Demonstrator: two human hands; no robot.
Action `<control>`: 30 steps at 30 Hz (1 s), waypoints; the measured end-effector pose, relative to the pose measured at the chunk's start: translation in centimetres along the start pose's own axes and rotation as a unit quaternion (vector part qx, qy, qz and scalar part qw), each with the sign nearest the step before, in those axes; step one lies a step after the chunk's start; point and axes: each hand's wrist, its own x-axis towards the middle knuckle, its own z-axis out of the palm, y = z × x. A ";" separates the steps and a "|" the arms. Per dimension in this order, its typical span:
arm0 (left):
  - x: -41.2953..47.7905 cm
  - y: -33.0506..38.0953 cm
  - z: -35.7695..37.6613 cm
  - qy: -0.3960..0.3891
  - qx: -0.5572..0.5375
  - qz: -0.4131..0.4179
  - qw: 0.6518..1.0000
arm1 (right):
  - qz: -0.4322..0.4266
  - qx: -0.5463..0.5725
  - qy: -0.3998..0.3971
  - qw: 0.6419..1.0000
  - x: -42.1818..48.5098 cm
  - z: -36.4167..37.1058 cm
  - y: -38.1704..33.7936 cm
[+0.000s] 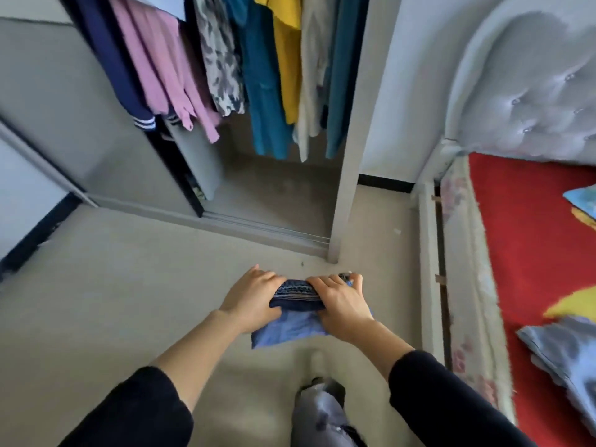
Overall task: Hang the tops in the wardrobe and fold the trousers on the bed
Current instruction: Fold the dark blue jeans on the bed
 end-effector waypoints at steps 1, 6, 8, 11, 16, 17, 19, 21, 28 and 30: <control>0.7 -1.6 -0.7 -0.004 0.001 -0.011 1.000 | -0.008 -0.001 -0.005 1.000 2.2 0.2 -0.5; 6.9 -11.8 -2.4 -0.007 0.014 -0.042 0.999 | -0.022 -0.013 -0.024 0.999 14.5 1.8 -2.8; 9.7 -15.8 -2.6 -0.012 0.015 -0.059 0.998 | -0.028 -0.010 -0.033 0.999 19.8 2.1 -3.4; 12.8 -21.2 -3.2 -0.023 0.040 -0.082 0.996 | -0.025 -0.016 -0.058 0.998 26.6 2.1 -5.2; 17.0 -29.8 -5.7 -0.010 0.061 -0.098 0.993 | -0.020 -0.026 -0.078 0.996 36.6 1.7 -8.5; 18.1 -31.8 -6.1 -0.010 0.063 -0.093 0.994 | -0.013 -0.028 -0.081 0.996 38.7 1.8 -9.2; 20.4 -35.7 -6.5 -0.003 0.071 -0.079 0.994 | 0.000 -0.033 -0.086 0.996 42.6 2.6 -10.2; 22.7 -39.2 -6.4 0.010 0.082 -0.058 0.995 | 0.012 -0.054 -0.110 0.992 46.3 3.5 -11.0; 32.1 -49.1 -1.7 0.016 0.129 0.009 0.991 | 0.107 -0.043 -0.112 0.987 57.4 11.3 -11.1; 35.3 -51.3 0.9 0.027 0.155 0.027 0.987 | 0.118 -0.055 -0.091 0.987 60.3 14.5 -9.7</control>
